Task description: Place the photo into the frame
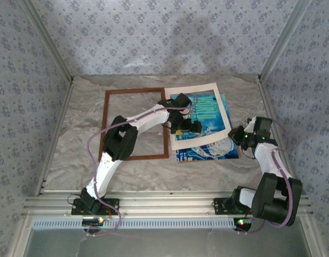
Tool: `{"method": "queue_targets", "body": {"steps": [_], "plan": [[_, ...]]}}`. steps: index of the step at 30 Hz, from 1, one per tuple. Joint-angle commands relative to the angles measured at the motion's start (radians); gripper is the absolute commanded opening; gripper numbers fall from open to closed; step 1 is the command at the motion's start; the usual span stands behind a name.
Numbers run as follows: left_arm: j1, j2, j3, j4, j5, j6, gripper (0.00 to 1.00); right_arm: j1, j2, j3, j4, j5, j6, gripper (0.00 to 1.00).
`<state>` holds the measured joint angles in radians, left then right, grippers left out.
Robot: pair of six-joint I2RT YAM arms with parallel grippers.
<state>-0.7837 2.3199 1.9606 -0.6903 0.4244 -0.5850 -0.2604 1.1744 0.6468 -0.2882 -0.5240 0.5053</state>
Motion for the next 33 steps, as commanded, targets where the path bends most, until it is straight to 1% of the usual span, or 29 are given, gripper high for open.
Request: {"method": "queue_targets", "body": {"steps": [1, 5, 10, 13, 14, 18, 23, 29, 33], "plan": [[0.038, -0.066, 0.076, -0.036, 0.047, 0.008, 0.99, 0.009, -0.035, 0.060, -0.054, 0.035, 0.002, 0.00], [0.098, -0.128, 0.084, -0.041, 0.050, 0.031, 0.99, 0.043, -0.066, 0.106, -0.065, 0.074, 0.027, 0.00], [0.191, -0.219, 0.051, -0.080, 0.020, 0.091, 0.99, 0.100, -0.069, 0.176, -0.031, 0.077, 0.098, 0.00], [0.258, -0.294, -0.031, -0.059, 0.008, 0.102, 0.99, 0.149, -0.060, 0.237, -0.017, 0.094, 0.116, 0.00], [0.286, -0.320, -0.072, -0.048, 0.003, 0.102, 0.99, 0.171, -0.056, 0.263, -0.015, 0.108, 0.142, 0.00], [0.397, -0.413, -0.206, -0.009, -0.010, 0.116, 0.99, 0.253, -0.026, 0.360, 0.010, 0.155, 0.165, 0.00], [0.560, -0.507, -0.358, 0.006, -0.022, 0.144, 0.98, 0.377, 0.076, 0.534, 0.041, 0.193, 0.174, 0.00], [0.763, -0.599, -0.545, 0.109, -0.022, 0.143, 0.99, 0.522, 0.246, 0.796, 0.061, 0.225, 0.162, 0.00], [0.882, -0.624, -0.648, 0.181, -0.035, 0.125, 0.98, 0.607, 0.353, 0.945, 0.066, 0.232, 0.149, 0.00]]}}
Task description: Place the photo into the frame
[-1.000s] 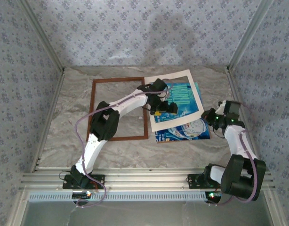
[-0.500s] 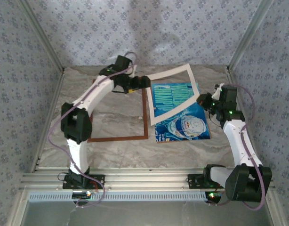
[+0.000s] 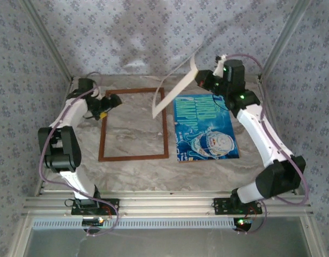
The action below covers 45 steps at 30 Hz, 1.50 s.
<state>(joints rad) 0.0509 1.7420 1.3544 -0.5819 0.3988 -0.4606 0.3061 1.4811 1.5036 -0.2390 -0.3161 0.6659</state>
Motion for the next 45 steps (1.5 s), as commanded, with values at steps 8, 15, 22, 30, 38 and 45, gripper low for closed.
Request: {"method": "queue_targets", "body": {"steps": [8, 15, 22, 30, 38, 45], "plan": [[0.180, -0.002, -0.063, 0.103, 0.018, -0.031, 0.99, 0.171, 0.228, 0.328, 0.073, -0.023, -0.025, 0.00], [0.197, -0.006, -0.074, 0.106, -0.001, -0.028, 0.99, 0.243, 0.301, 0.441, 0.122, -0.070, -0.065, 0.00], [0.196, -0.007, -0.078, 0.103, -0.014, -0.027, 0.99, 0.267, 0.239, 0.206, 0.301, -0.045, 0.000, 0.00], [0.196, -0.008, -0.080, 0.106, -0.027, -0.028, 0.98, 0.276, 0.165, -0.157, 0.526, 0.003, 0.167, 0.00], [0.195, 0.002, -0.089, 0.119, 0.001, -0.039, 0.98, 0.284, 0.083, -0.397, 0.511, 0.172, 0.289, 0.00], [0.174, 0.020, -0.087, 0.119, 0.011, -0.037, 0.98, 0.328, 0.024, -0.540, 0.400, 0.290, 0.380, 0.05]]}}
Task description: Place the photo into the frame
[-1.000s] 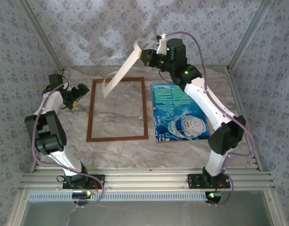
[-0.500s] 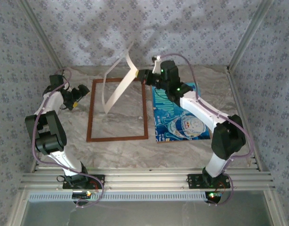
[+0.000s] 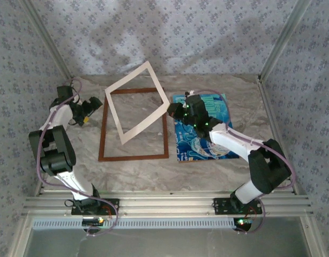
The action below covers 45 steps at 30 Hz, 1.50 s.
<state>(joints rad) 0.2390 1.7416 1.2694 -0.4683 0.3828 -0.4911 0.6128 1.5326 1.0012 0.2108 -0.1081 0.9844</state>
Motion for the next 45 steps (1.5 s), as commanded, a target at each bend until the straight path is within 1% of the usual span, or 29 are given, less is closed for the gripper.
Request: {"method": "queue_targets", "body": {"steps": [1, 3, 5, 8, 10, 12, 14, 18, 20, 23, 24, 27, 29, 33, 36, 40, 43, 45], "plan": [[-0.019, 0.025, -0.001, 0.004, 0.027, -0.005, 0.99, 0.027, -0.027, -0.048, -0.065, 0.087, 0.068, 0.07], [-0.034, 0.033, 0.002, 0.001, 0.025, 0.000, 0.99, 0.036, -0.025, -0.072, -0.093, 0.093, 0.089, 0.15], [-0.045, 0.041, 0.005, -0.003, 0.022, 0.005, 0.99, 0.038, -0.020, -0.083, -0.123, 0.090, 0.104, 0.24], [-0.055, 0.050, 0.010, -0.011, 0.022, 0.011, 0.99, 0.036, -0.017, -0.065, -0.245, 0.126, 0.089, 0.29], [-0.056, 0.052, 0.011, -0.013, 0.021, 0.011, 0.99, 0.036, -0.015, -0.054, -0.319, 0.153, 0.055, 0.34], [-0.056, 0.053, 0.013, -0.015, 0.022, 0.012, 0.99, 0.032, -0.012, -0.043, -0.388, 0.180, 0.012, 0.45], [-0.055, 0.053, 0.015, -0.016, 0.022, 0.015, 0.99, 0.028, -0.002, -0.027, -0.457, 0.191, -0.012, 0.52], [-0.056, 0.055, 0.016, -0.019, 0.018, 0.019, 0.98, 0.000, 0.052, 0.044, -0.548, 0.194, -0.174, 0.59], [-0.056, 0.057, 0.016, -0.019, 0.018, 0.021, 0.99, -0.021, 0.098, 0.091, -0.556, 0.148, -0.251, 0.60], [-0.055, 0.064, 0.016, -0.021, 0.015, 0.025, 0.99, -0.052, 0.192, 0.178, -0.557, 0.037, -0.364, 0.60], [-0.055, 0.067, 0.017, -0.020, 0.013, 0.028, 0.98, -0.065, 0.234, 0.231, -0.561, -0.011, -0.412, 0.60], [-0.055, 0.076, 0.013, -0.022, -0.001, 0.038, 0.99, -0.100, 0.358, 0.339, -0.568, -0.128, -0.488, 0.60], [-0.055, 0.084, 0.014, -0.030, -0.021, 0.047, 0.99, -0.116, 0.436, 0.404, -0.567, -0.176, -0.505, 0.60], [-0.056, 0.099, 0.018, -0.036, -0.025, 0.052, 0.98, -0.129, 0.571, 0.540, -0.584, -0.187, -0.533, 0.60], [-0.056, 0.103, 0.018, -0.039, -0.029, 0.058, 0.98, -0.131, 0.642, 0.618, -0.609, -0.204, -0.547, 0.60], [-0.060, 0.105, 0.018, -0.044, -0.033, 0.061, 0.99, -0.140, 0.685, 0.661, -0.610, -0.232, -0.551, 0.60], [-0.065, 0.114, 0.019, -0.044, -0.032, 0.063, 0.99, -0.151, 0.692, 0.665, -0.589, -0.276, -0.549, 0.56], [-0.070, 0.122, 0.021, -0.045, -0.029, 0.064, 0.98, -0.154, 0.684, 0.658, -0.575, -0.296, -0.550, 0.52]]}}
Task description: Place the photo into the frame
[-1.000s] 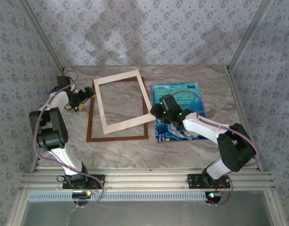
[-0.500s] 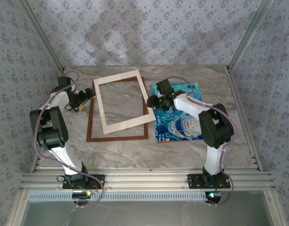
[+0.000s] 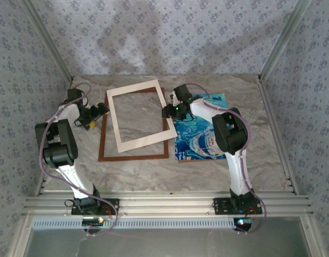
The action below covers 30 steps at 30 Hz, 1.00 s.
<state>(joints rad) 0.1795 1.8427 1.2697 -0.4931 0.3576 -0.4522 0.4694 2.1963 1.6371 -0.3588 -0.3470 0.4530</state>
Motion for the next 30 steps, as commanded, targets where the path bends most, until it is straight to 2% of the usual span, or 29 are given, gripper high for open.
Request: {"method": "queue_targets", "body": {"steps": [1, 5, 8, 30], "plan": [[-0.012, 0.025, 0.021, -0.022, -0.004, 0.024, 0.99, -0.011, 0.015, 0.016, 0.003, -0.064, -0.016, 0.50], [-0.024, 0.036, 0.023, -0.022, 0.003, 0.023, 0.99, -0.014, 0.000, -0.021, 0.049, -0.111, 0.015, 0.41], [-0.033, 0.045, 0.024, -0.023, 0.005, 0.024, 0.98, -0.024, -0.004, -0.045, 0.082, -0.134, 0.039, 0.38], [-0.055, 0.095, 0.033, -0.022, 0.047, 0.014, 0.99, -0.031, 0.048, -0.043, 0.093, -0.182, 0.070, 0.39]]}}
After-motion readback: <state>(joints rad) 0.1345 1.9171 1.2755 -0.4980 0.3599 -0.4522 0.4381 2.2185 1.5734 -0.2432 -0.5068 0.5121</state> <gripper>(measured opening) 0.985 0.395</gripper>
